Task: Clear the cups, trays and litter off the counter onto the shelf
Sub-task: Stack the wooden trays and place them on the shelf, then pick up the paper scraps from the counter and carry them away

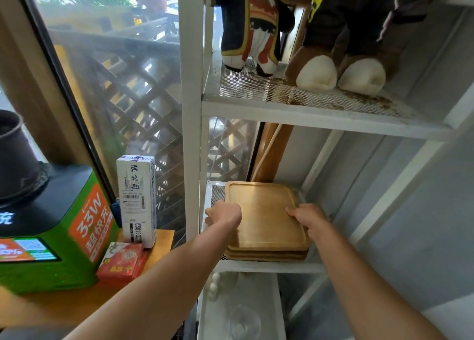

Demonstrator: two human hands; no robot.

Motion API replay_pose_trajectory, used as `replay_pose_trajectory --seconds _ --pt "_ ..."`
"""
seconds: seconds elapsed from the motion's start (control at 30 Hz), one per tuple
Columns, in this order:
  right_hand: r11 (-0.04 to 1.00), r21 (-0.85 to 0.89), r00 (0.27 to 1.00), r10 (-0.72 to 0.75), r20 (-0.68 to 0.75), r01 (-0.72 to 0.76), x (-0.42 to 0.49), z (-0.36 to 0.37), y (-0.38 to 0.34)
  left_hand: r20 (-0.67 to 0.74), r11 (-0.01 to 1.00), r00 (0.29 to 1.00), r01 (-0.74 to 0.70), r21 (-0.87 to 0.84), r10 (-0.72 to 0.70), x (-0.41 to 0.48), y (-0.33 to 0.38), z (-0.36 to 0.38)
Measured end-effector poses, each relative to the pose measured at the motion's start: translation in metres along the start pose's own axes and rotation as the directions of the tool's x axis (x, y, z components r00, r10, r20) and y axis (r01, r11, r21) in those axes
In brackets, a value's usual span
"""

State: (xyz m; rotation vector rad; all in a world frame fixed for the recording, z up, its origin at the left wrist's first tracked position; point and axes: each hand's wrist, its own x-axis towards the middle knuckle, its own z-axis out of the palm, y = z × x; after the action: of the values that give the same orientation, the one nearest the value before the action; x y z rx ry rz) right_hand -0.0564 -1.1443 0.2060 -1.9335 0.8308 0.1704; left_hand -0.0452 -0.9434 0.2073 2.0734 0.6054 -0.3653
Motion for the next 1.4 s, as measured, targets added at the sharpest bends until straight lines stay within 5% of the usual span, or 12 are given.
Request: replay_pose_trajectory --seconds 0.47,0.8,0.93,1.1,1.4 --pt "0.956 -0.291 0.991 -0.07 -0.113 0.034 -0.06 0.003 0.02 0.077 0.983 0.988 -0.143 0.113 0.135 -0.028 -0.028 -0.009" --pt "0.878 -0.475 0.97 -0.169 -0.176 0.067 -0.192 0.049 0.032 0.434 0.942 0.844 -0.334 -0.034 0.315 -0.092 -0.098 -0.066" --pt "0.895 -0.435 0.977 -0.171 -0.128 0.099 -0.257 0.112 0.032 0.448 0.847 0.779 -0.526 0.084 0.439 -0.103 -0.16 -0.127" --pt "0.794 -0.59 0.987 -0.159 0.038 0.15 -0.338 0.244 0.033 0.387 0.715 0.747 -0.651 0.256 0.541 -0.081 -0.263 -0.241" --pt "0.576 -0.663 0.875 -0.251 0.413 0.478 -0.459 0.492 0.022 0.209 0.658 0.889 -0.445 0.608 0.408 -0.031 -0.441 -0.468"
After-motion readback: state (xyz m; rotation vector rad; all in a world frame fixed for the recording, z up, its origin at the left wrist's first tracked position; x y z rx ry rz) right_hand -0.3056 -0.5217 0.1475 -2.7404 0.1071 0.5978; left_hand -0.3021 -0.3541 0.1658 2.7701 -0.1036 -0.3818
